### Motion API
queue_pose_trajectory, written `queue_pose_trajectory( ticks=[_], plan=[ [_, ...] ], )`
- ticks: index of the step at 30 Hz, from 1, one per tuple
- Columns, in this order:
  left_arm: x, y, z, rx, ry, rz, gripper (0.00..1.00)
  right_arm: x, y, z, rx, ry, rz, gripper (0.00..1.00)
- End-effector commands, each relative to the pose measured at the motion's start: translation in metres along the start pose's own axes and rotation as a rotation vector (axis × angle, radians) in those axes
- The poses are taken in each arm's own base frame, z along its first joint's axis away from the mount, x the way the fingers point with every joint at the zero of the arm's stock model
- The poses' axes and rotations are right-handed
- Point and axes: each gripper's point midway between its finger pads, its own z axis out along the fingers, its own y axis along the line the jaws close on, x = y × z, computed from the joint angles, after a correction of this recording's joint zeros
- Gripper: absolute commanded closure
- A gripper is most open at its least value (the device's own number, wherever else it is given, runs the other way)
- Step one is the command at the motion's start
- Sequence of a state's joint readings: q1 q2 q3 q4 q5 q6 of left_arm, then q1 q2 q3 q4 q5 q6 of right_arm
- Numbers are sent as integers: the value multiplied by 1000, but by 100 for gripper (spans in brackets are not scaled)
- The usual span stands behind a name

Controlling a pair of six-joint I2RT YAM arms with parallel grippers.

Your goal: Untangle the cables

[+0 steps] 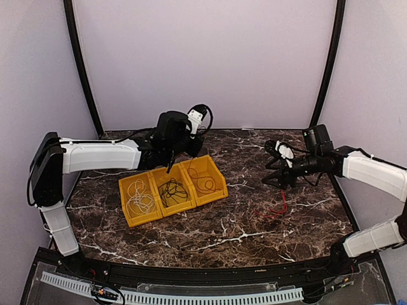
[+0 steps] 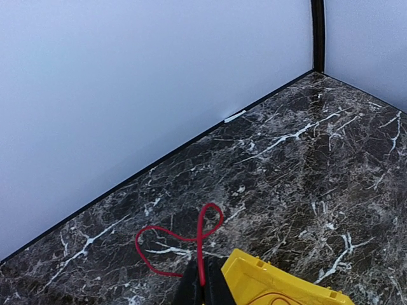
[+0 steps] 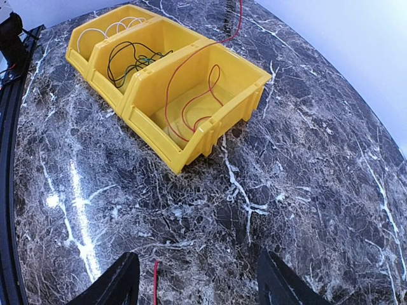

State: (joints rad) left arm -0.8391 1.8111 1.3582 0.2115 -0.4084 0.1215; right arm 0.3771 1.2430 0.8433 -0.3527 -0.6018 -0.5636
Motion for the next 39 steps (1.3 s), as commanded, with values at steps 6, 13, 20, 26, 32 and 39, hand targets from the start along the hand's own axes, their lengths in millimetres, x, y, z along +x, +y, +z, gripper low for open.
queue_pose_trajectory(
  ticks=[6,13,20,26,32,39],
  plan=[
    [7,-43,1,222,9,-205,100,2,-5,1,23,-9,-41,35],
    [51,-58,0,259,216,-356,100,6,-4,4,6,7,-35,35],
    [78,-76,0,292,420,-443,100,8,-3,7,-7,14,-31,35],
    [84,-82,10,270,502,-480,100,11,-2,8,-17,23,-27,35],
    [103,-73,17,174,604,-483,100,11,-2,9,-18,25,-30,35],
    [111,-70,11,152,649,-482,100,14,-1,11,-28,33,-25,35]
  ],
)
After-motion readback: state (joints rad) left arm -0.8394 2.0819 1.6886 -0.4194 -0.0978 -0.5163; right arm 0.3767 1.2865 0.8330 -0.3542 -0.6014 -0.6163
